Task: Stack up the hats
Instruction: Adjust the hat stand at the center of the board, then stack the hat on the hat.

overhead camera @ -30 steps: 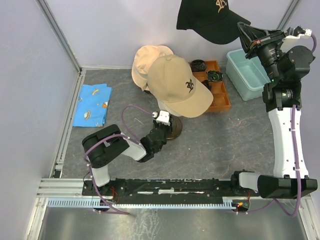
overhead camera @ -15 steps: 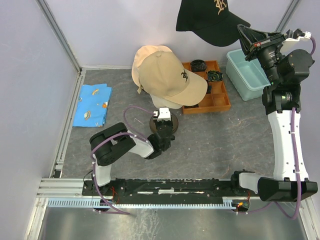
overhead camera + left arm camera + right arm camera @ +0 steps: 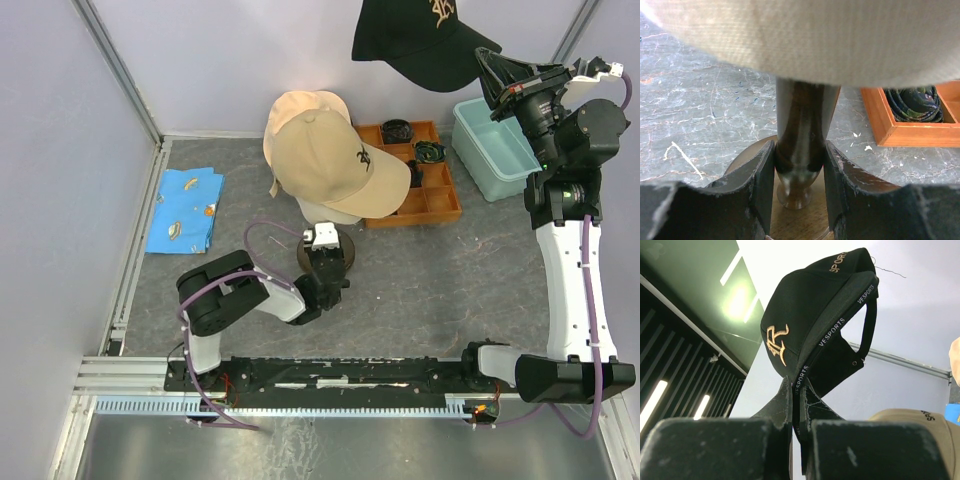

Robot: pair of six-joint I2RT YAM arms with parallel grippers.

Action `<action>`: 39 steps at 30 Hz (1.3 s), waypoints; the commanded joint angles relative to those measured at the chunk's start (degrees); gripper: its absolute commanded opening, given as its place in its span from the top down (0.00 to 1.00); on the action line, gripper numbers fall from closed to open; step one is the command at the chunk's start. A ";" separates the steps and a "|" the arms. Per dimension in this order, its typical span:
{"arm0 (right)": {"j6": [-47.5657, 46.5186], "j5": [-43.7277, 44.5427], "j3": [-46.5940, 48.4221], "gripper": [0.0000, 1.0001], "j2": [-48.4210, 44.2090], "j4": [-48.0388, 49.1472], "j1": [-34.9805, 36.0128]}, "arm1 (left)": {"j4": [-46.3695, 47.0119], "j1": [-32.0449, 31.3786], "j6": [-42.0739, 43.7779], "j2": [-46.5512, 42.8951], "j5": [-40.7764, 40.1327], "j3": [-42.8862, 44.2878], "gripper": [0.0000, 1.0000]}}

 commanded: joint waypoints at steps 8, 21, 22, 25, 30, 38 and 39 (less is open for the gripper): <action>-0.14 -0.82 1.48 1.00 -1.05 5.02 -0.18 | 13.76 -2.93 4.13 -3.02 -3.33 -5.92 0.51; -1.00 -1.27 -0.27 1.00 -2.01 4.72 -0.15 | 30.40 -6.75 17.38 -1.02 -4.19 -6.54 0.20; -0.97 -1.27 -0.27 1.00 -2.09 4.76 -0.14 | 30.65 -7.13 17.72 -1.48 -4.18 -6.87 0.20; -1.19 -1.35 -0.04 1.00 -2.09 4.67 -0.01 | 32.86 -8.49 19.37 -2.95 -4.50 -8.81 0.20; -2.64 -1.49 1.01 1.00 -2.26 3.02 0.96 | 34.93 -10.29 21.78 -7.59 -5.63 -13.48 0.19; -8.83 2.03 5.45 1.00 -0.45 -2.93 12.70 | 32.88 -13.49 24.12 -21.01 -9.00 -21.12 0.19; -9.14 2.53 5.88 1.00 0.04 -3.41 14.82 | 31.65 -13.80 24.40 -23.69 -9.54 -22.19 0.19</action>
